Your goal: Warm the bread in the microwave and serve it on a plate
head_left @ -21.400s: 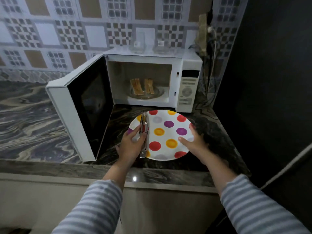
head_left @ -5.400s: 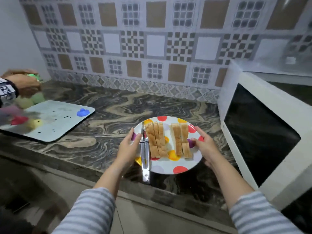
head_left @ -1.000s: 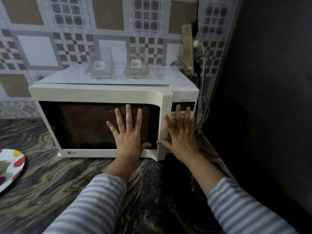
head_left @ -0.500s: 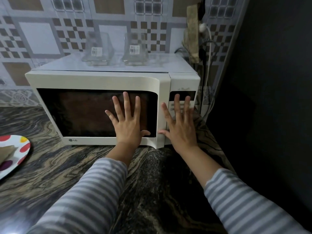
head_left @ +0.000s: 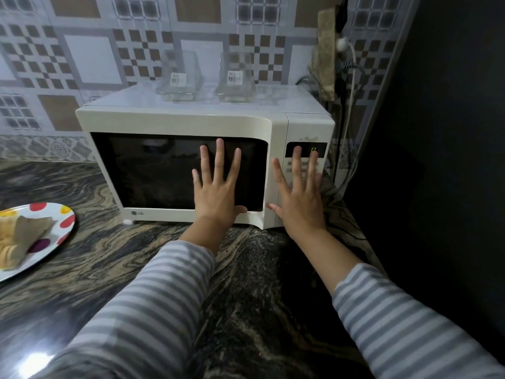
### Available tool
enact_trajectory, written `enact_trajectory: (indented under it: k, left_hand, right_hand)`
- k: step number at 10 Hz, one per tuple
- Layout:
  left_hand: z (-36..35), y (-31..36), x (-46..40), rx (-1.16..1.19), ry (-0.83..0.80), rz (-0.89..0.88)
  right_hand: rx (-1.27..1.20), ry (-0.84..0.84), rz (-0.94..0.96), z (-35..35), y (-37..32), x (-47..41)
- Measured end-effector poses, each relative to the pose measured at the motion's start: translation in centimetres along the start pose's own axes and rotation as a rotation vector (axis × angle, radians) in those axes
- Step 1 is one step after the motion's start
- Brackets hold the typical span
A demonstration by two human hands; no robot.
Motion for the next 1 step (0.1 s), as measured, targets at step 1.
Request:
enact_trajectory:
  k: [1]
  left_hand:
    - [1.67,0.31,3.04,0.043,0.053,-0.07]
  right_hand:
    - [-0.14,-0.15,0.024,2.26,-0.12,2.73]
Point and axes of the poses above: each hand's wrist, its own x-axis away from the middle knuckle, its own z-axis out of the back of the hand, y = z × x, the point moved 6 cm from there along -x, towards the middle knuckle, and after that the axes turned 11 degrees about -z, right-handed, at the moved point
